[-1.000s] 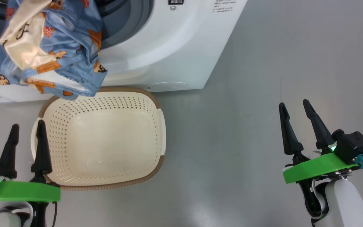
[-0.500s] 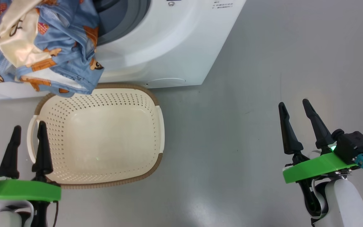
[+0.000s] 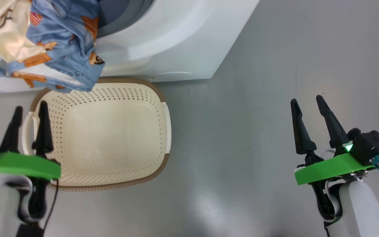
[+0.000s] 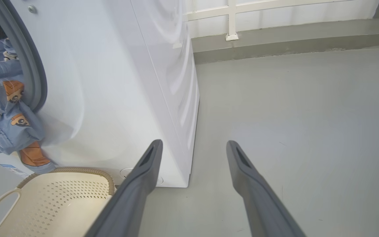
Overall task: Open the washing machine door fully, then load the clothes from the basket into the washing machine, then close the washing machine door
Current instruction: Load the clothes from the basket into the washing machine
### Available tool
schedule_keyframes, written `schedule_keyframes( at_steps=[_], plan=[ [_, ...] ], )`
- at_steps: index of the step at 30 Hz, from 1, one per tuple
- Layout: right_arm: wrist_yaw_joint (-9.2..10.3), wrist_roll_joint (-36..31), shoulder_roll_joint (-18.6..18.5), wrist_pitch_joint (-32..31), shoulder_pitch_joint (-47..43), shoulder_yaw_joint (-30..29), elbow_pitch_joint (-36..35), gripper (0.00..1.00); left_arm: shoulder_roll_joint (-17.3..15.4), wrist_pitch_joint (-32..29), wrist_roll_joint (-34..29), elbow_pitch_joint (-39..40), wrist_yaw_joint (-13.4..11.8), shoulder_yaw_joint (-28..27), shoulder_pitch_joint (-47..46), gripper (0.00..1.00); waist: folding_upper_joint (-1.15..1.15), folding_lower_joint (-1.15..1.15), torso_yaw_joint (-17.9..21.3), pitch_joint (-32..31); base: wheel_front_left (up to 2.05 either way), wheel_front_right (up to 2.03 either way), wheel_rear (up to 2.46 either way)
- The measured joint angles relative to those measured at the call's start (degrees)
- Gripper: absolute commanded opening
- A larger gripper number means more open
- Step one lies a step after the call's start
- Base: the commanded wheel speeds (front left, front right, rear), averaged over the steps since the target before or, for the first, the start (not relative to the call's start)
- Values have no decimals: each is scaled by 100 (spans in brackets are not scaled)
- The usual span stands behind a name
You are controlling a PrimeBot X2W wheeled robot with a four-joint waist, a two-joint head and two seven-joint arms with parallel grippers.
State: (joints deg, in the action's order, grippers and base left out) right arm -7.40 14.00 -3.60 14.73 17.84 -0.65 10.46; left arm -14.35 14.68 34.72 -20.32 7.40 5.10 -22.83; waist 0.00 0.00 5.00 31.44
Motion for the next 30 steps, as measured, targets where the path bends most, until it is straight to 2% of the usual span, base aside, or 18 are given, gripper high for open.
schedule_keyframes(
  at_steps=[7,16,29,30],
  plan=[
    [0,-1,5,0,85,20,-24,100,-177,0,298,-606,0,255,-779,100,0,0,40,214,0,0,0],
    [0,-24,23,0,244,178,-52,100,-558,0,635,-1405,0,670,-1713,100,0,0,171,474,0,0,0],
    [-1,-23,31,0,349,346,-52,100,-1054,0,1251,-1876,0,1336,-2403,100,0,0,404,615,0,0,0],
    [0,-23,32,0,349,348,-53,100,-1087,0,1258,-1873,0,1390,-2424,95,0,0,419,617,0,0,0]
  ],
)
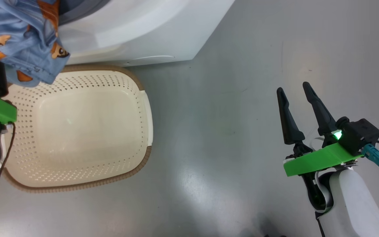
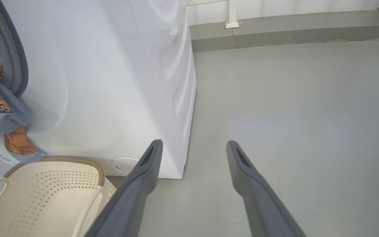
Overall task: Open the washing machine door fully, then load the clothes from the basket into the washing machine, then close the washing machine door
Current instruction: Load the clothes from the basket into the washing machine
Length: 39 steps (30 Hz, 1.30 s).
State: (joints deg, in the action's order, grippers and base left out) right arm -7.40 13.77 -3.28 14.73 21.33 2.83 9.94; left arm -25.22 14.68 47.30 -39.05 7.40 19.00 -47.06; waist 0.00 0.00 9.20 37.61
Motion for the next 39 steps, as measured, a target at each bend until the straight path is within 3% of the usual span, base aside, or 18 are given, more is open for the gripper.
schedule_keyframes(
  at_steps=[2,3,4,28,39],
  plan=[
    [0,1,0,0,0,0,0,100,-63,0,33,14,0,90,-14,42,0,0,23,0,0,0,0],
    [0,1,0,0,0,0,-1,100,-82,0,65,31,0,104,-15,27,0,0,28,2,0,0,0],
    [0,1,0,0,0,0,-1,100,-96,0,101,59,0,110,-15,0,0,0,30,6,0,0,0],
    [0,109,1,0,1,-29,-18,100,-18,-2,46,2038,-7,-169,345,0,0,0,-133,1,0,0,0],
    [0,297,3,0,4,25,-10,100,-214,-1,1081,1646,-7,342,-588,0,0,0,17,0,0,0,0]
  ],
)
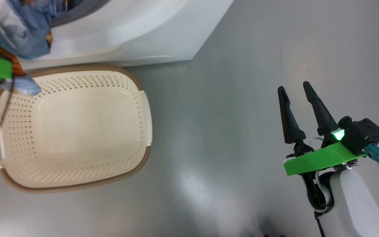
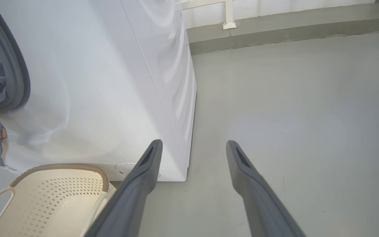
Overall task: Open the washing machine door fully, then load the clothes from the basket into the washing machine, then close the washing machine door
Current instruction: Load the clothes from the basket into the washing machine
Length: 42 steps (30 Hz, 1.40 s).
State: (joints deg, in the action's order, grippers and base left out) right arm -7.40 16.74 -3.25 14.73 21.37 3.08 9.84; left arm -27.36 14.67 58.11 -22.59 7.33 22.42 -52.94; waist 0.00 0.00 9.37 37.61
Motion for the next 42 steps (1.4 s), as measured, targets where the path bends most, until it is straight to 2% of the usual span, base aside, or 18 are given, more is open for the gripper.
schedule_keyframes(
  at_steps=[6,10,13,19,26,28,29,30,32,33,42],
  plan=[
    [0,51,2,0,0,36,-2,100,-256,1,240,-547,0,387,-649,0,0,0,111,29,0,0,0],
    [0,69,3,0,8,99,-3,100,-309,1,248,-909,0,527,-1319,0,0,0,184,83,0,0,0],
    [0,112,9,0,75,156,-3,100,-390,2,-112,-1040,1,480,-1759,0,0,0,241,123,0,0,0],
    [0,165,8,0,132,177,-26,100,-358,4,-970,-1055,1,-155,-2136,0,0,0,347,211,0,0,0],
    [0,207,8,0,133,190,-23,100,-167,3,-1204,-1507,5,91,-2037,0,0,0,386,226,0,0,0],
    [0,207,9,0,133,203,-23,100,-182,3,-1201,-1778,5,255,-1974,31,0,0,387,208,0,0,0],
    [0,208,9,0,133,204,-21,100,-183,3,-1200,-1942,5,375,-1973,31,0,0,386,199,0,0,0],
    [0,208,9,0,133,204,-20,100,-183,3,-1172,-2064,5,509,-1974,42,0,0,383,190,0,0,0],
    [0,207,8,0,132,203,-14,100,-179,3,-1001,-2321,7,1005,-1981,90,0,0,364,164,0,0,0],
    [0,207,9,0,132,203,-8,100,-180,3,-947,-2390,7,1132,-1989,100,0,0,356,158,0,0,0],
    [0,207,8,0,132,204,5,100,-241,2,-368,-2637,8,1974,-2140,100,0,0,302,79,0,0,0]
  ],
)
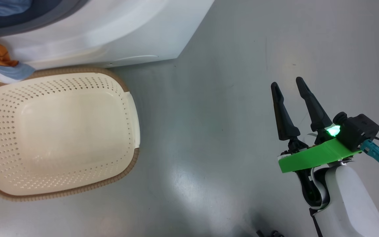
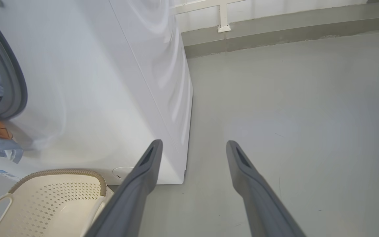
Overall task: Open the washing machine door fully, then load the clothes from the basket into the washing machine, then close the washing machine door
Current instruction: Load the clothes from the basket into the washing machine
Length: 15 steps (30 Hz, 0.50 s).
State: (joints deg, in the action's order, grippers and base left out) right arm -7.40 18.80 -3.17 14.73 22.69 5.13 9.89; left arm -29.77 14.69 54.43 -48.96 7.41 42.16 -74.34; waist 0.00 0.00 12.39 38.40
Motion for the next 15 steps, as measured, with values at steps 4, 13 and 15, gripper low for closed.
schedule_keyframes(
  at_steps=[4,13,15],
  plan=[
    [0,0,0,0,-1,-3,0,100,-3,0,158,10,0,122,-9,100,0,0,-22,-23,0,0,0],
    [0,-29,0,0,-4,-45,3,100,31,0,350,161,0,-32,35,100,0,0,-138,-92,0,0,0],
    [0,-63,0,0,-4,-60,3,100,58,0,326,249,0,-115,89,100,0,0,-174,-106,0,0,0]
  ],
)
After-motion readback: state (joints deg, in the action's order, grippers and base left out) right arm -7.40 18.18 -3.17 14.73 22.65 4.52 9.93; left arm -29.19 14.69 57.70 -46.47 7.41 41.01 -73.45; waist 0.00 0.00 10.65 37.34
